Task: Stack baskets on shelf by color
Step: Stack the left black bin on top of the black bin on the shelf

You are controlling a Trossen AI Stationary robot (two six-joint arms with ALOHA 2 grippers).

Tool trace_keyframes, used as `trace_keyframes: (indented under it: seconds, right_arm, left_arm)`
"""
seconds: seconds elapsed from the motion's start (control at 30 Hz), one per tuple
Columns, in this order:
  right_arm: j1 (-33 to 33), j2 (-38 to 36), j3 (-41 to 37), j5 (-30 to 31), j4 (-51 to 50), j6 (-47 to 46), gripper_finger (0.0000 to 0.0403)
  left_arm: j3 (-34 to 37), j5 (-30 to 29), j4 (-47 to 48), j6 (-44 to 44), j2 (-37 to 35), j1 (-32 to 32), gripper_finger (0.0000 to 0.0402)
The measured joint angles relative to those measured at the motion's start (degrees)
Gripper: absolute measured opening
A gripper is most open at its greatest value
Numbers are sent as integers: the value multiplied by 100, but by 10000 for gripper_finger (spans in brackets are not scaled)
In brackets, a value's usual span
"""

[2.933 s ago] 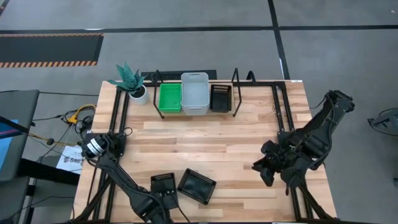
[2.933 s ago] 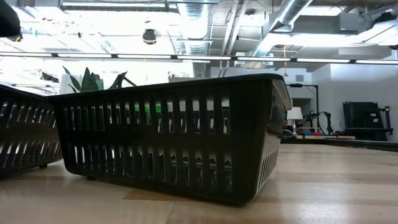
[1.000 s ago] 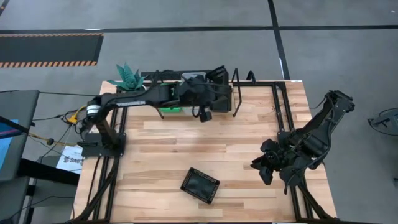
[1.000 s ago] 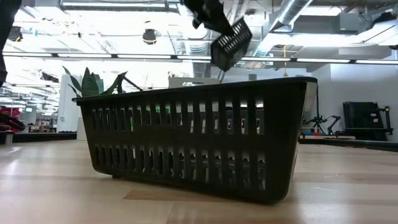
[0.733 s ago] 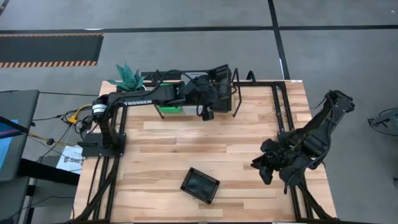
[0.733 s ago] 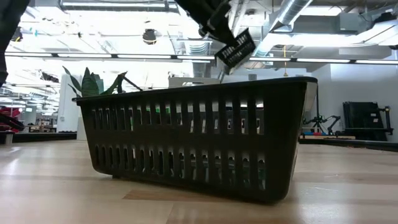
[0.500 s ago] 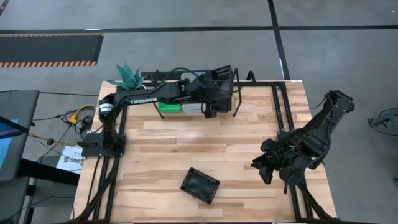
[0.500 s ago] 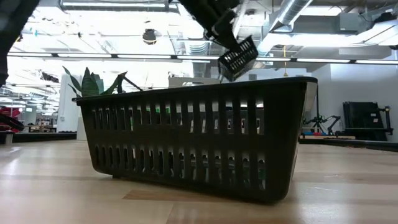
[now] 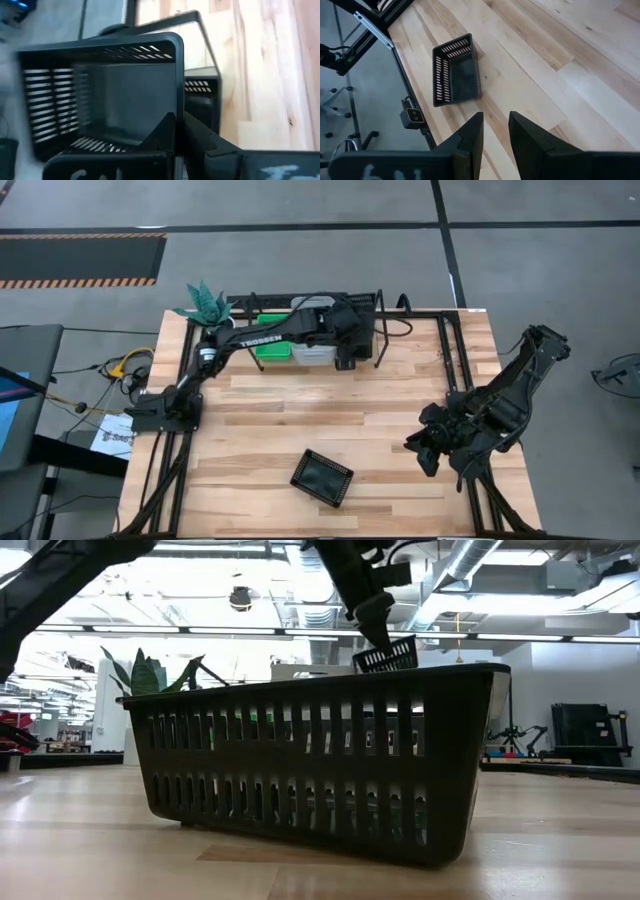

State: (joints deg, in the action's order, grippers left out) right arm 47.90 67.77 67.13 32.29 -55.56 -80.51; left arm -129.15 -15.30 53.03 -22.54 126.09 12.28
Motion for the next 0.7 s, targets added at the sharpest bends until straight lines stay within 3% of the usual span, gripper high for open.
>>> trace_keyframes:
  seconds: [0.7]
  right_arm:
    - [-4,0,0,64,59,-199,118]
  left_arm:
    - [19,367,131,102,158,128,0]
